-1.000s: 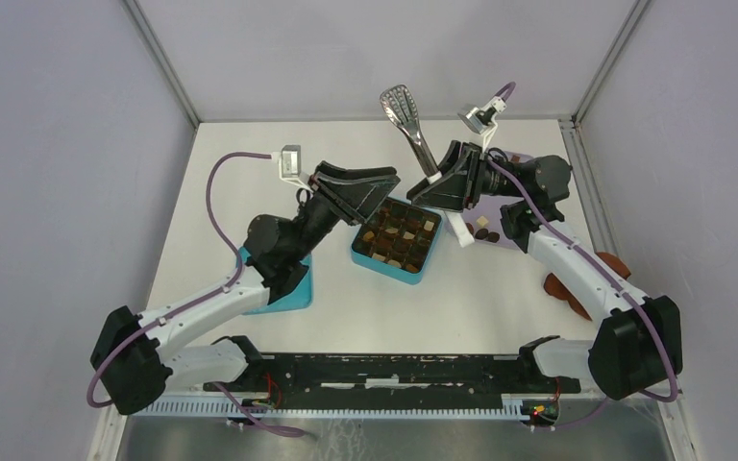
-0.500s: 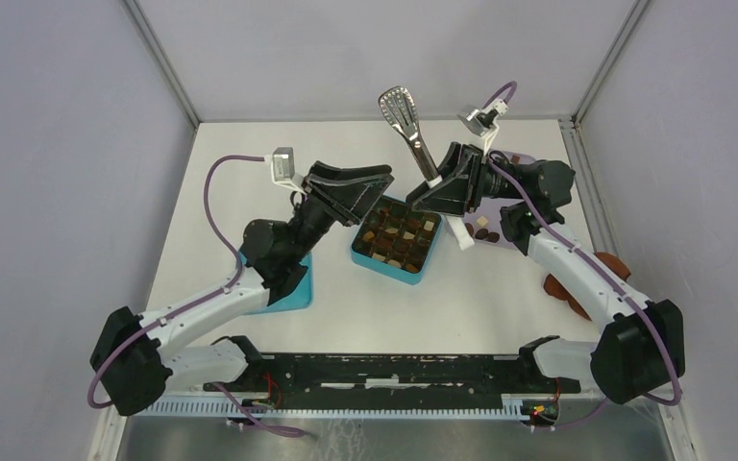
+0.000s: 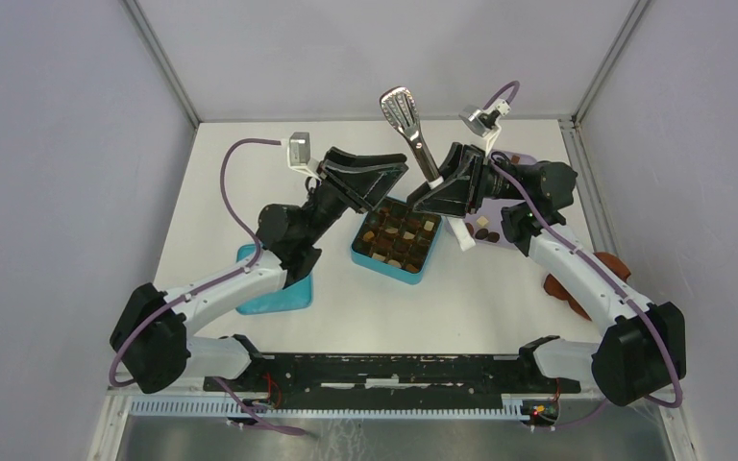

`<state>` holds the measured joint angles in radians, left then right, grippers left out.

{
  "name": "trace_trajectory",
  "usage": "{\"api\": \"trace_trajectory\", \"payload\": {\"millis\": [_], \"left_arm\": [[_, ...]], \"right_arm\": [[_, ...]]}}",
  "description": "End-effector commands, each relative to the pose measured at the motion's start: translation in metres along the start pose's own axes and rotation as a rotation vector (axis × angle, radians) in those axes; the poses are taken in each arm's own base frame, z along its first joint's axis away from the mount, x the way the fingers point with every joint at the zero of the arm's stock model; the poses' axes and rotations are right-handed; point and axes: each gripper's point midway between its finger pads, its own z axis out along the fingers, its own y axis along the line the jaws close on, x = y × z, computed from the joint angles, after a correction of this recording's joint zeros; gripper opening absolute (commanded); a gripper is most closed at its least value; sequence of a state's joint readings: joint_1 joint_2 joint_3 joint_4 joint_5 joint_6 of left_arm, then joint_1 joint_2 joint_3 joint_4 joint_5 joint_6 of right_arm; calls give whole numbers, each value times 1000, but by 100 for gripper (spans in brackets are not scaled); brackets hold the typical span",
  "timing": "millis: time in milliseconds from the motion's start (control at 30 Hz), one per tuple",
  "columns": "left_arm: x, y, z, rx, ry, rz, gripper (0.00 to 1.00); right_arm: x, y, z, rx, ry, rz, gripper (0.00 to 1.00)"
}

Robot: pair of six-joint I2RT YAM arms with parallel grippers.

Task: Pack the chocolate
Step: Place the clamp at the center of the board.

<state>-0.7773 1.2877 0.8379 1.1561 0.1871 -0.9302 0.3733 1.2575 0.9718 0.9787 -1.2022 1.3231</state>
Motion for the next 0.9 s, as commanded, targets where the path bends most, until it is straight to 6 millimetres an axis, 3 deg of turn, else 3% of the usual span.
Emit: {"api": "trace_trajectory", "payload": {"millis": [0,567,767,867], "left_arm": [[-14,-24,9,89,-31,-10,57],[-4,-17,26,98,13,-29,55],[3,-3,32,39,47,-17,44],[9,1,38,23,88,-1,29]], "right_arm": [[-5,14,2,-31,-12,-68,40],[-1,4,4,-21,-10,-36,40],[3,-8,6,12,3,-25,42],[4,-14,7,28,8,-20,42]]}}
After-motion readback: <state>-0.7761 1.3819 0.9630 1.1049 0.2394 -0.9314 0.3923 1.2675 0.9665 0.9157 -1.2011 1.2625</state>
